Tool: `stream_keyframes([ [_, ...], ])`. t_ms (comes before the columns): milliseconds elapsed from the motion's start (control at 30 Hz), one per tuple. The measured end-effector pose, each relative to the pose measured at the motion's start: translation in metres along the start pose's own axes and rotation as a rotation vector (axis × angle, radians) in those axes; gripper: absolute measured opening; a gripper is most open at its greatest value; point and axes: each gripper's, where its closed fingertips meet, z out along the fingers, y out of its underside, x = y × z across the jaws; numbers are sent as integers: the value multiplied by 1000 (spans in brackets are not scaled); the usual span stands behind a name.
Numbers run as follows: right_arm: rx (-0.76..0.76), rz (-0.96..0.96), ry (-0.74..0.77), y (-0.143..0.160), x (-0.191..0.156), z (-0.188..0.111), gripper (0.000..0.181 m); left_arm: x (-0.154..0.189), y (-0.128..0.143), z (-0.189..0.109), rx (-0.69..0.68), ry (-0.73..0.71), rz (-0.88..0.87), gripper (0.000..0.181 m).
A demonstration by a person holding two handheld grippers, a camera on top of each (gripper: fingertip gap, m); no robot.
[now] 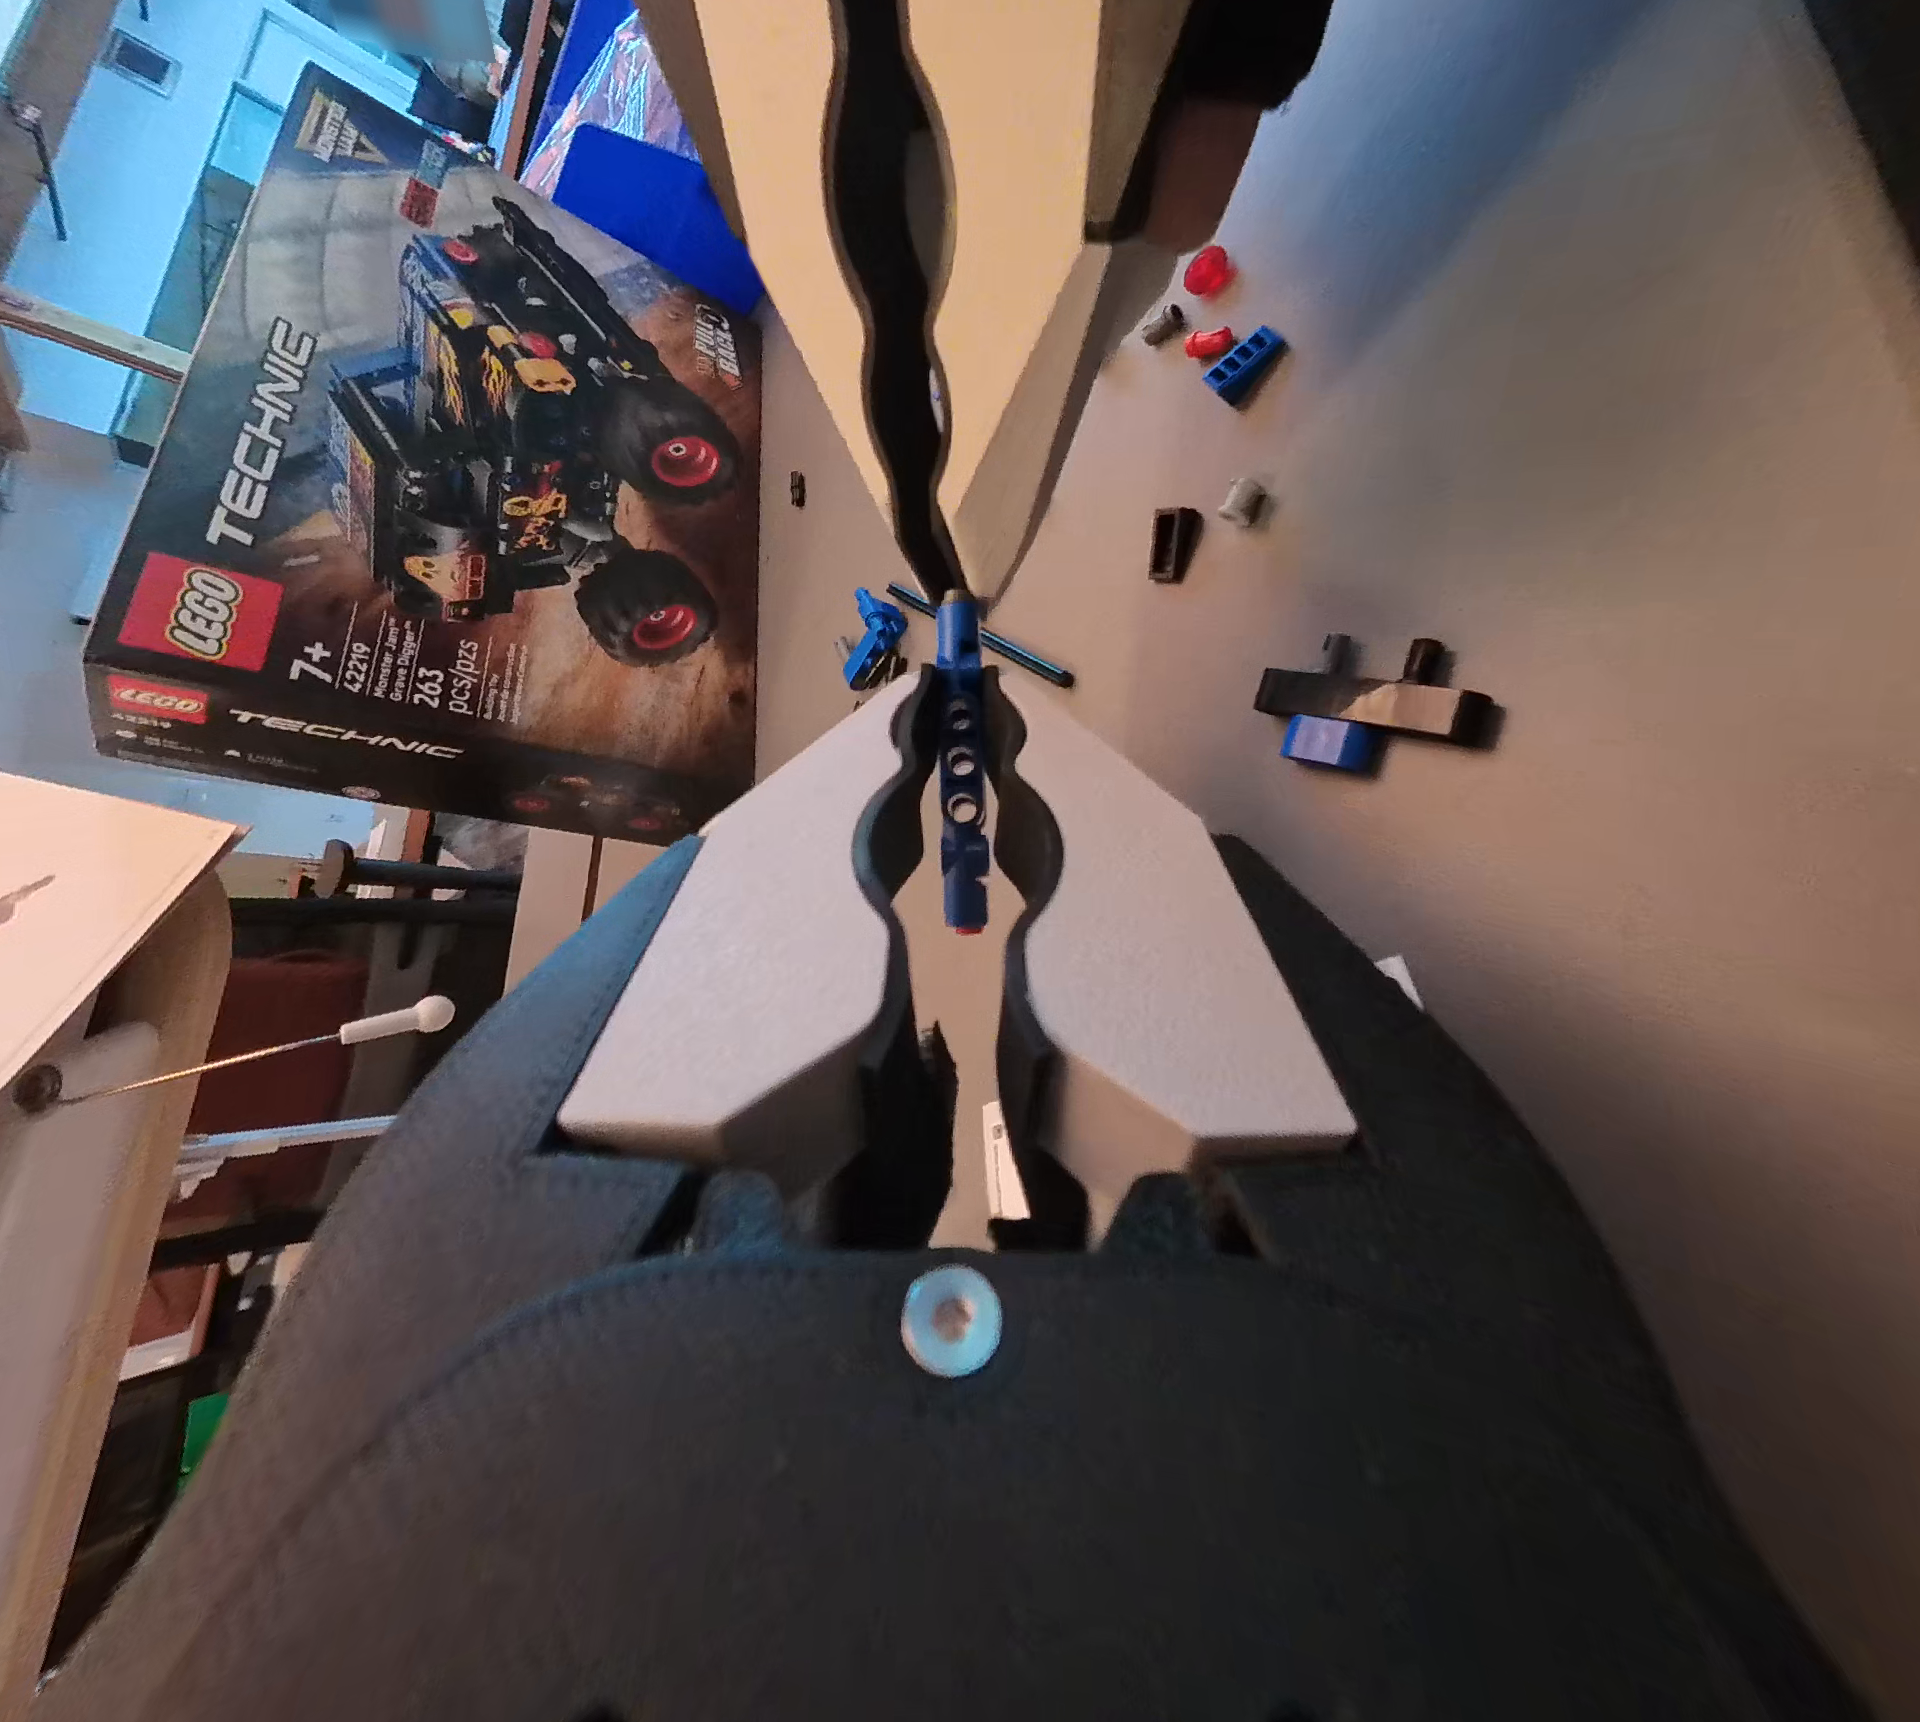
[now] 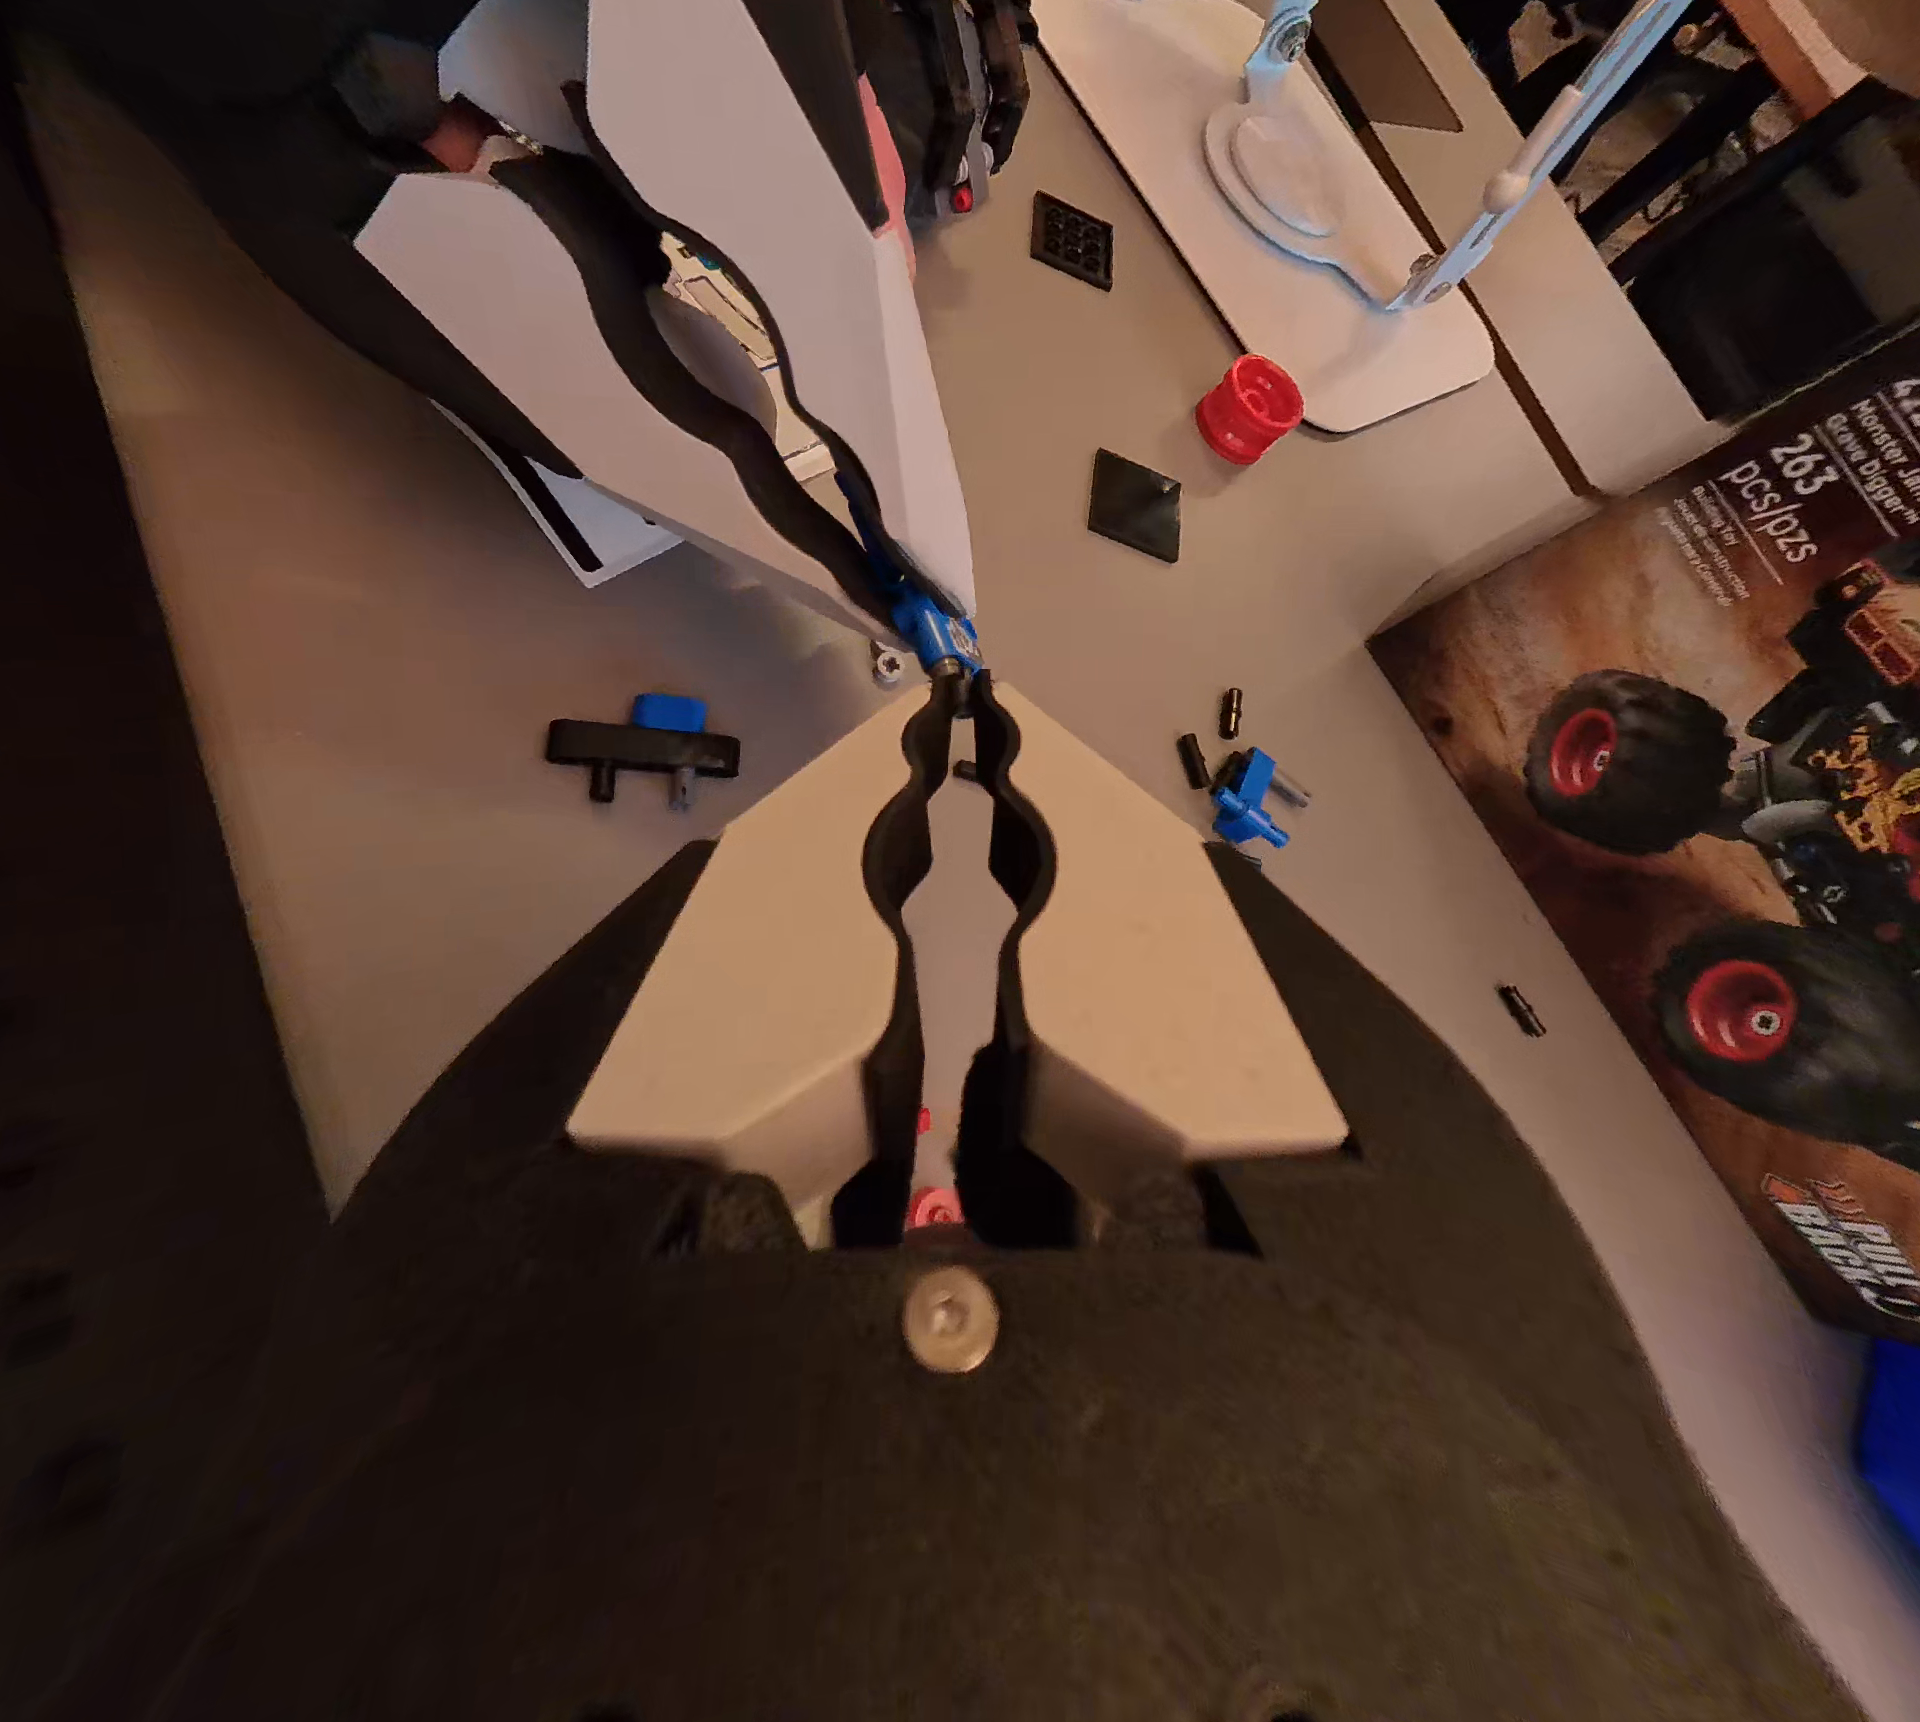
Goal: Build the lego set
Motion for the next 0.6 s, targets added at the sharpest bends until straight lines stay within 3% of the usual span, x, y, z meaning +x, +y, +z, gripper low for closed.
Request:
stream_keyframes([
  [600, 116, -94, -108, -11, -7, -13, 1, -1, -14, -14, 108, 11, -12, 4],
])
